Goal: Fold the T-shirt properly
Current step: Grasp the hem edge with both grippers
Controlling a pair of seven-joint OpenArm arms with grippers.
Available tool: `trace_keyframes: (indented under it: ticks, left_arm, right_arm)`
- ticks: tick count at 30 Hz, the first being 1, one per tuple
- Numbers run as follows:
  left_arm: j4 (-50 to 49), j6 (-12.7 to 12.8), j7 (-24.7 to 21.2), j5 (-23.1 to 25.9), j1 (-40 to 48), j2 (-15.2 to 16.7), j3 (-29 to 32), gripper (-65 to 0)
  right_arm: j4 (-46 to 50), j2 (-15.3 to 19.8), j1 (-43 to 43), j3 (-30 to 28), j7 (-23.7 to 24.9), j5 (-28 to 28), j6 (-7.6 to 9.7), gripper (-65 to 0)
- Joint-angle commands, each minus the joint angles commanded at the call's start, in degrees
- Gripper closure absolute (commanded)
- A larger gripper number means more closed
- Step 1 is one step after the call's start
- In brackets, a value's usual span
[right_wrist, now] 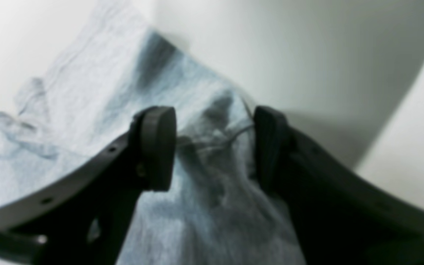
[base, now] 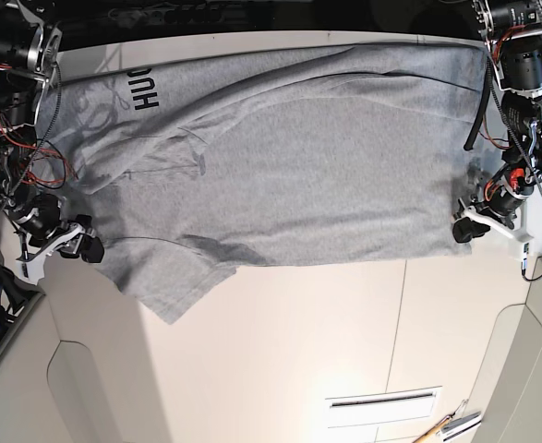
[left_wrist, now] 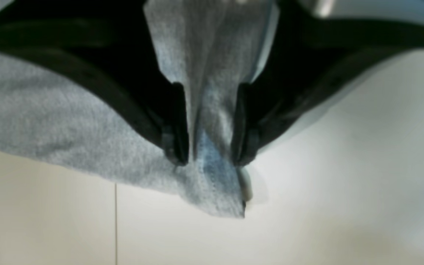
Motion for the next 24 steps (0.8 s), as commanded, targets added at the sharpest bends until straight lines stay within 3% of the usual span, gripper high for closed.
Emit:
trace_keyframes:
  ticks: [2, 5, 7, 12, 16, 24]
  left_arm:
    - [0.0, 0.0, 0.0, 0.0, 0.0, 0.0, 0.0, -15.6]
    - [0.0, 0.0, 0.0, 0.0, 0.0, 0.0, 0.0, 0.0]
    - [0.0, -0.1, 0.4, 0.0, 0.0, -0.2, 0.0, 0.0]
    - [0.9, -4.8, 1.7, -1.5, 0.0, -1.6, 0.0, 0.0]
    - [4.3, -5.6, 4.5, -3.7, 0.0, -2.9, 0.0, 0.0]
    - [14.2, -5.6, 11.2, -4.7, 0.5, -3.9, -0.1, 0.0]
  right_arm:
    - [0.0, 0.0, -0.2, 0.0, 0.0, 0.0, 0.0, -21.6]
    - [0.0, 0.0, 0.0, 0.0, 0.1, 0.2, 0.0, -4.3]
    - [0.1, 0.0, 0.2, 0.0, 0.2, 1.0, 0.0, 0.0]
    - [2.1, 0.0, 0.2, 0.0, 0.2, 1.0, 0.0, 0.0]
    - [5.7, 0.2, 0.1, 0.0, -1.2, 1.0, 0.02, 0.0]
    - [15.4, 0.3, -0.1, 0.1, -11.4, 5.1, 0.0, 0.0]
